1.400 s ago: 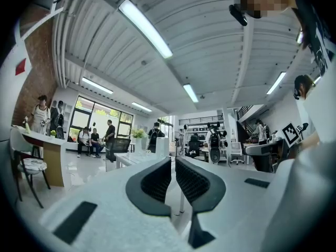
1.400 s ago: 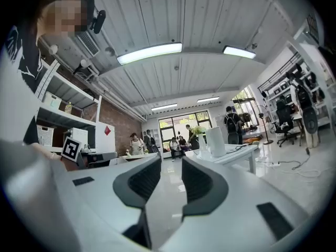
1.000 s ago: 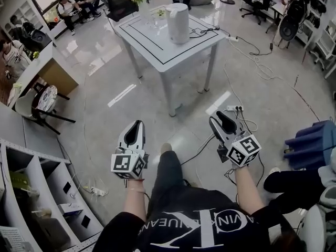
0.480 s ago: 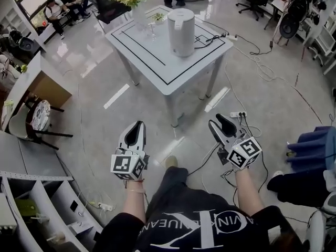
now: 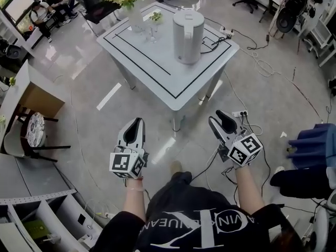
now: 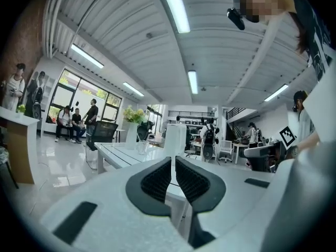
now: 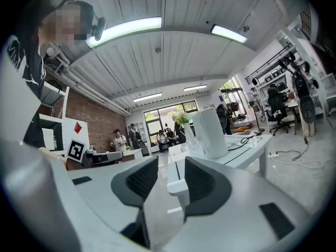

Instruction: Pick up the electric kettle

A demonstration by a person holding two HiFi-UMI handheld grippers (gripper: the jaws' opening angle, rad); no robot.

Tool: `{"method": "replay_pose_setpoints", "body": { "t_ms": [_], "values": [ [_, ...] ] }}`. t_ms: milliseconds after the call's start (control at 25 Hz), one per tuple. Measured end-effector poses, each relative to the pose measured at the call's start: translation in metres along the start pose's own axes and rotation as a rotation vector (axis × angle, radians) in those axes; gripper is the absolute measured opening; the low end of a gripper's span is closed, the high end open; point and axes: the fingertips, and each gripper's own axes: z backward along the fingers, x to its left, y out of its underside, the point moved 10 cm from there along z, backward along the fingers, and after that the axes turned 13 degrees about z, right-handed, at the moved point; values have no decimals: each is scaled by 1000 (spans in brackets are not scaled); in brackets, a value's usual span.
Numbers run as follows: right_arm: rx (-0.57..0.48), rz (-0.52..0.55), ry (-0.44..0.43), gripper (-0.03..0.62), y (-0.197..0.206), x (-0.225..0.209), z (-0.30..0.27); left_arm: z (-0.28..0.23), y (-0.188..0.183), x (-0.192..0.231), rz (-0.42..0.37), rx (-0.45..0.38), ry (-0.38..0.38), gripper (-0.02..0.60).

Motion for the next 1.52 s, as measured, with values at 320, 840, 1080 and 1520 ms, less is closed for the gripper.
{"method": "replay_pose_setpoints", "body": {
  "t_ms": [320, 840, 1080, 1520],
  "values": [
    [8, -1, 20, 138, -3, -2, -42, -30, -4, 41, 45, 10, 25, 28],
    [-43, 0, -10, 138, -23, -51, -105, -93, -22, 58, 34, 17, 63, 28],
    [-62, 9, -71, 138, -42, -88, -152, -134, -43, 71, 27, -3, 26, 28],
    [-86, 10, -156, 152, -62, -147, -214, -204, -53, 83, 36, 1, 1, 28]
  ]
}}
